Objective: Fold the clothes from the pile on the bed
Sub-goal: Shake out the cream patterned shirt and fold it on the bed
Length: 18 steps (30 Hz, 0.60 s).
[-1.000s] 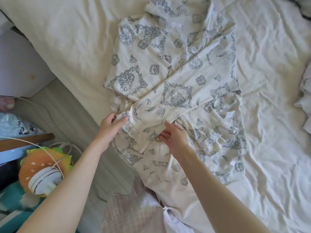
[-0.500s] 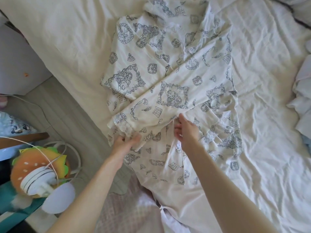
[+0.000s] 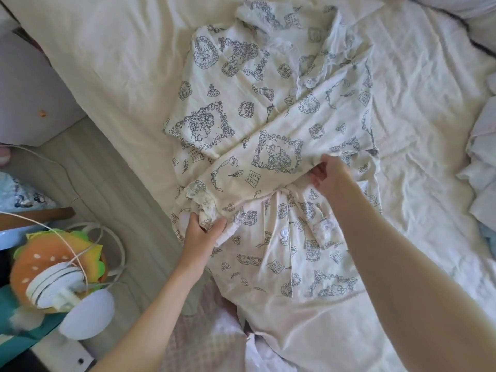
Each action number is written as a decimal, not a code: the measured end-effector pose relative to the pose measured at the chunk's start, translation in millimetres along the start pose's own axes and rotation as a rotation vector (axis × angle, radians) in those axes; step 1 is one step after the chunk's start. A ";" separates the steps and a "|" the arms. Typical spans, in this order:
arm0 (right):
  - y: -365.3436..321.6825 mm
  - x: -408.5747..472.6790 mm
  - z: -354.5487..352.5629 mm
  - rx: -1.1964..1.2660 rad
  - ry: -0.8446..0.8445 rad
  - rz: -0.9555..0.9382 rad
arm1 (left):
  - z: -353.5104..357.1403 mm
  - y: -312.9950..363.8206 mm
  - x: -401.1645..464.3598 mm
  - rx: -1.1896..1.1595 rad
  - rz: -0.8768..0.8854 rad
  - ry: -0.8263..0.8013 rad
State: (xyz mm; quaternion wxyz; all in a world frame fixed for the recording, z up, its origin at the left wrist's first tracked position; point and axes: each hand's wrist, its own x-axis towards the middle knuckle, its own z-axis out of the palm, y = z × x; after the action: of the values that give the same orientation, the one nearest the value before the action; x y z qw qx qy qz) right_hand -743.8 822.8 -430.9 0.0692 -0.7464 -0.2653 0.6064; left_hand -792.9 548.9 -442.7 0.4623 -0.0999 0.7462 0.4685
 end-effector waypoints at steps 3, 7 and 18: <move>-9.1 7.6 0.9 0.055 0.091 -0.111 | -8.5 -7.8 1.7 -0.077 -0.093 -0.113; -0.7 9.4 -8.8 0.022 0.079 -0.073 | -13.2 -25.0 2.3 0.229 -0.091 -0.048; 67.4 -32.1 11.4 -1.306 0.043 -1.227 | -47.2 20.6 54.8 0.326 0.265 0.298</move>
State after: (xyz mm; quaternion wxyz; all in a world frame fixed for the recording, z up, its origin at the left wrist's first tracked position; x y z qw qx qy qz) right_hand -737.5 747.7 -434.6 -0.0523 -0.3750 -0.9086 0.1765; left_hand -863.3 538.2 -466.8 0.2917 0.0065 0.8784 0.3786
